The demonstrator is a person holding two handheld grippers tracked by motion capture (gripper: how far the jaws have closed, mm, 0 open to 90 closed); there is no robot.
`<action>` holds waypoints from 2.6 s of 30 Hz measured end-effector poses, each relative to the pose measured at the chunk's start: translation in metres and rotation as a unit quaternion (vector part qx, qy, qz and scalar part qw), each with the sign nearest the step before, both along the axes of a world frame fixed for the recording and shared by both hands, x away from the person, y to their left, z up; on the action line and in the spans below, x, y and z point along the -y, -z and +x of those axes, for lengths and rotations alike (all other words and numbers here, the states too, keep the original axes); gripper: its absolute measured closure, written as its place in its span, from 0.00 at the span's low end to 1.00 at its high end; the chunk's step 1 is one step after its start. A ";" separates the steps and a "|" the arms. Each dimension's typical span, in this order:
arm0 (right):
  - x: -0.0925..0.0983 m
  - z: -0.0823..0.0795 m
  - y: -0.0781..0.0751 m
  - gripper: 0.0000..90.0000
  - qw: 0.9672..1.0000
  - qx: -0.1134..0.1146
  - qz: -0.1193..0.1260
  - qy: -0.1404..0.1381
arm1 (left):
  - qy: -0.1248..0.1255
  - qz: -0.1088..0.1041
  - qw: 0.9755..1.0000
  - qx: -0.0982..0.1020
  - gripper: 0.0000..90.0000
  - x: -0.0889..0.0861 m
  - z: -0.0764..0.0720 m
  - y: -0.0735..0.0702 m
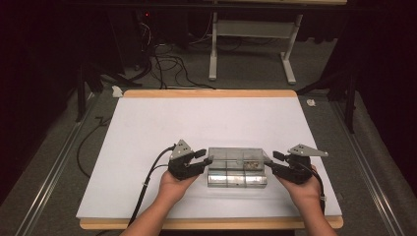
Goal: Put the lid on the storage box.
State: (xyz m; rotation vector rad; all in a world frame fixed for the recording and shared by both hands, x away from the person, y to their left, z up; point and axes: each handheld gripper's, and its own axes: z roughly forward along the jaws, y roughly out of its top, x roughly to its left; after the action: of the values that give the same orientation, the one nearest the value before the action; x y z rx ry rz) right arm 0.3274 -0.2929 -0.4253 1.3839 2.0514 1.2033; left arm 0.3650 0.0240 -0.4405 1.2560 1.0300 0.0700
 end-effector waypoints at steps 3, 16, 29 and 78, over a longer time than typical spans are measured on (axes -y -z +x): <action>0.001 -0.004 0.002 0.57 1.000 0.002 -0.001 0.000 | 0.001 0.005 1.000 0.003 0.63 0.000 -0.002 0.002; -0.001 -0.013 0.013 0.57 1.000 0.003 -0.015 0.002 | 0.003 0.028 1.000 0.006 0.63 -0.005 -0.010 0.015; -0.003 -0.016 0.020 0.58 1.000 0.001 -0.028 0.007 | -0.008 0.050 0.999 0.006 0.63 -0.025 -0.011 0.021; 0.003 -0.014 0.041 0.59 0.999 -0.024 -0.030 0.028 | -0.036 0.060 0.997 0.017 0.63 -0.068 -0.016 0.031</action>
State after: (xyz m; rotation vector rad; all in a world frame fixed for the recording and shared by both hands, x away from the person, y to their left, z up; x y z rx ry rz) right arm 0.3137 -0.2963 -0.4663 1.4437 2.0503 1.0862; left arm 0.3490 0.0918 -0.4711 1.3210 1.0542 0.2112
